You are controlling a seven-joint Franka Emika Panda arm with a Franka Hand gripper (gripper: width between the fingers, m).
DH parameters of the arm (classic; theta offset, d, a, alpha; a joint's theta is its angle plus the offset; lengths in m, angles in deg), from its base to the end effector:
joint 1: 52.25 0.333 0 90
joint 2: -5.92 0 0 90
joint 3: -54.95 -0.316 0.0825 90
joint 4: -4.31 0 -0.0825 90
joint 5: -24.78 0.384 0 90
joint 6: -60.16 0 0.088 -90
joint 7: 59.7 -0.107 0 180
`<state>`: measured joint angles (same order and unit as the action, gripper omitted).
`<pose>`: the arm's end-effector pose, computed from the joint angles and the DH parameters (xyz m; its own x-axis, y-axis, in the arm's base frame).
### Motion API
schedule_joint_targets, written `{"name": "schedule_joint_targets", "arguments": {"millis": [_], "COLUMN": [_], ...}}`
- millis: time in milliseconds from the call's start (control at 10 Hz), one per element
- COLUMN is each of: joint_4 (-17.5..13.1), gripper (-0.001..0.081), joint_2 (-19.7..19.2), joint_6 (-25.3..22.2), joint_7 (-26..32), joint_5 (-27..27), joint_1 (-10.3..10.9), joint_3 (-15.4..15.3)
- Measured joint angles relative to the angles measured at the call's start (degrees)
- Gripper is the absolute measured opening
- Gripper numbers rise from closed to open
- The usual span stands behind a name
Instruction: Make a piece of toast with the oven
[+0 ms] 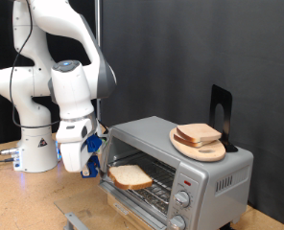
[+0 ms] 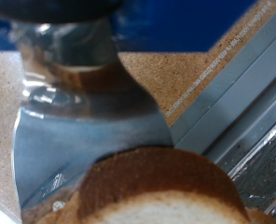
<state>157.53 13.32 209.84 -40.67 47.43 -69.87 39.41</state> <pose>0.4178 -0.0263 0.2822 0.9943 -0.0483 0.0946 -0.0327 -0.9864 -0.1608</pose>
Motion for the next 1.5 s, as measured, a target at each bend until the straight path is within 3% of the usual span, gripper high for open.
{"name": "schedule_joint_targets", "arguments": {"millis": [300, 700, 1200, 1500], "joint_4": [-0.1, -0.6, -0.7, 0.1], "gripper": [0.0385, 0.0385, 0.0385, 0.0385], "joint_2": [0.7, 2.0, 2.0, 1.7], "joint_6": [0.1, 1.7, 2.3, 1.4], "joint_7": [1.5, 0.9, -3.9, -4.0], "joint_5": [2.3, 4.4, 0.4, -0.8], "joint_1": [0.3, 2.5, 2.4, 1.8], "joint_3": [-0.2, -2.4, -3.5, -3.4]}}
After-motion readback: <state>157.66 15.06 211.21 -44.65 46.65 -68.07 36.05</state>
